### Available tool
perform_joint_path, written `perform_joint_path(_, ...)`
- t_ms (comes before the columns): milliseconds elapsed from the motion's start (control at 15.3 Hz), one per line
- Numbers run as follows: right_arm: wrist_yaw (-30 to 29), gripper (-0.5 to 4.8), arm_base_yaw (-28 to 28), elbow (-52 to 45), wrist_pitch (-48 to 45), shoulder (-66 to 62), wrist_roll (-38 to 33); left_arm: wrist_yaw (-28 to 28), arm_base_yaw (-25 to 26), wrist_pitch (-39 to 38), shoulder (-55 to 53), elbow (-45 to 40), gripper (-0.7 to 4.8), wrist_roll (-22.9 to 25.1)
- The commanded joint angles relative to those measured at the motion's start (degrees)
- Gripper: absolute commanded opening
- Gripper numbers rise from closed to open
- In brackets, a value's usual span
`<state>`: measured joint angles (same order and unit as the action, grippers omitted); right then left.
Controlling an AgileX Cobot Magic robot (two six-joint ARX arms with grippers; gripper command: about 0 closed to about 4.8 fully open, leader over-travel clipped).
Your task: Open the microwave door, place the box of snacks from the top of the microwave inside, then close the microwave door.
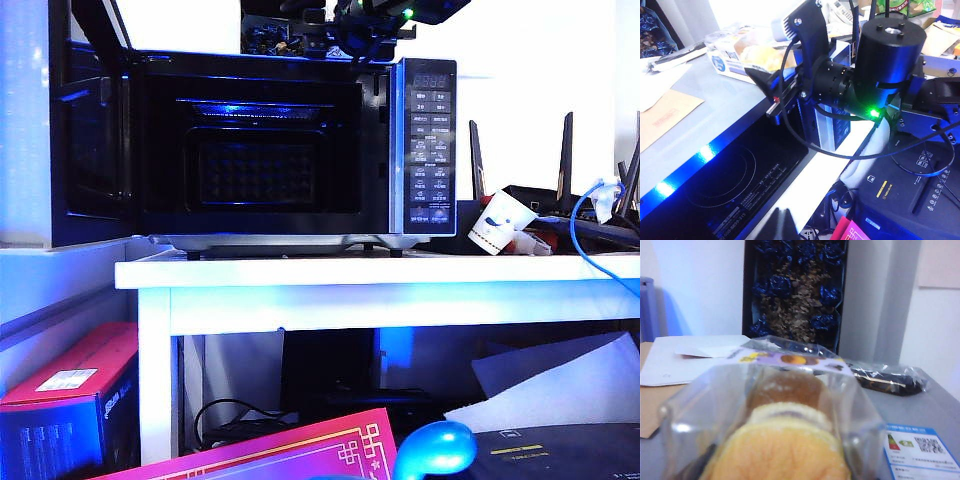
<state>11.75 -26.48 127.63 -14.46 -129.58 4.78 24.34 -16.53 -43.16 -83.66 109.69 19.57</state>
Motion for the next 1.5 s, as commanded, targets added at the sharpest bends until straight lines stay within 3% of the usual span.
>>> perform_joint_path(65, -0.09, 3.05, -0.07, 0.15, -0.90, 0.35, -0.20, 0.35, -0.04, 0.33, 0.33, 0.13, -0.06, -0.09)
perform_joint_path(850, 0.15, 3.05, -0.07, 0.46, -0.22, 3.15, -0.02, 0.35, -0.04, -0.48, 0.33, 0.13, -0.06, -0.07)
perform_joint_path(1177, 0.17, 3.05, -0.07, 0.46, 3.78, 7.72, -0.02, 0.33, -0.04, -0.50, 0.33, 0.13, -0.06, -0.07)
perform_joint_path(1504, 0.33, 3.05, -0.07, 0.39, 14.34, 15.76, 0.00, 0.33, -0.04, -0.48, 0.33, 0.13, -0.06, -0.07)
